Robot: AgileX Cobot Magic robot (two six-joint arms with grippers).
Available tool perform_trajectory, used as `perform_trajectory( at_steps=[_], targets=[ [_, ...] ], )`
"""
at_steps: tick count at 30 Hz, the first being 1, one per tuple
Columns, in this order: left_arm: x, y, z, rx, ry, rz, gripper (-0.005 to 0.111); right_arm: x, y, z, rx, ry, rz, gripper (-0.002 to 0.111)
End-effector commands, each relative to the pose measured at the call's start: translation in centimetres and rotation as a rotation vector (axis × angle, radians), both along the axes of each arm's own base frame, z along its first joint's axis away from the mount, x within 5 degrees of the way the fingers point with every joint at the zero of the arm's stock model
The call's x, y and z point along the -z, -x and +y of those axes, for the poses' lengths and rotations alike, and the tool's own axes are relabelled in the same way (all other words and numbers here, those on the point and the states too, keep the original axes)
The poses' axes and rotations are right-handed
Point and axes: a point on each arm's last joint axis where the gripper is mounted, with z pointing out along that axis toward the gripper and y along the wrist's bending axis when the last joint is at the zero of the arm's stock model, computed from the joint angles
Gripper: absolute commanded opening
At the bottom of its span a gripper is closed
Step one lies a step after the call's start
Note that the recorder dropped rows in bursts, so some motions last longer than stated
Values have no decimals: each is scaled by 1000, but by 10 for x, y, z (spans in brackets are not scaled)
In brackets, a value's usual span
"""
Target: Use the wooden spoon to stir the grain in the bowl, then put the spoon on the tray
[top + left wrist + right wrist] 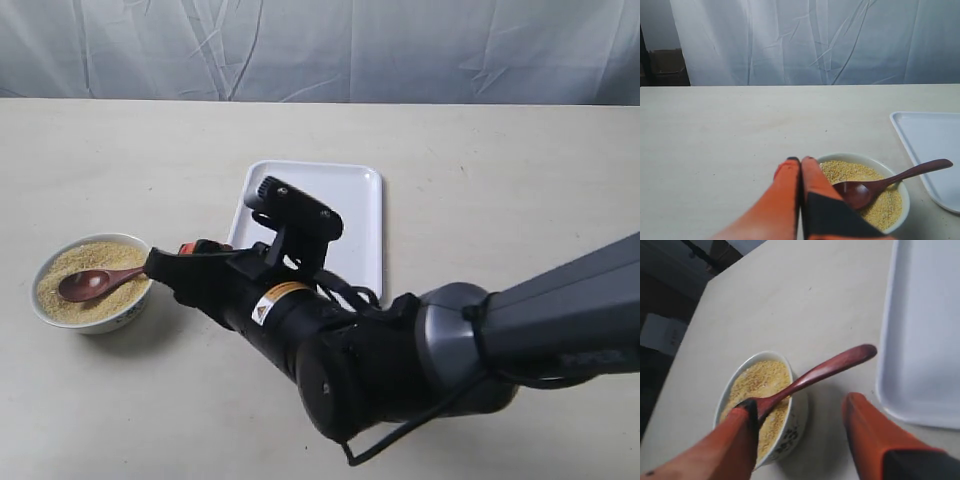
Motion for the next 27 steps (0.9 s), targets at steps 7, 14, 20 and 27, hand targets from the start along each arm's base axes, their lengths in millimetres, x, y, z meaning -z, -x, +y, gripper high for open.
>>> perform_trajectory(
  at_steps=[7,14,20,27],
  targets=[
    [1,0,0,-2,-2,-4,0,34,-18,5,61,-469,216,52],
    [1,0,0,-2,-2,-4,0,52,-22,2,126,-477,233,52],
    [1,0,0,-2,-2,-4,0,57,-28,13,127,-500,248,52],
    [1,0,0,-2,-2,-4,0,55,-33,22,134,-501,267,52]
  ],
)
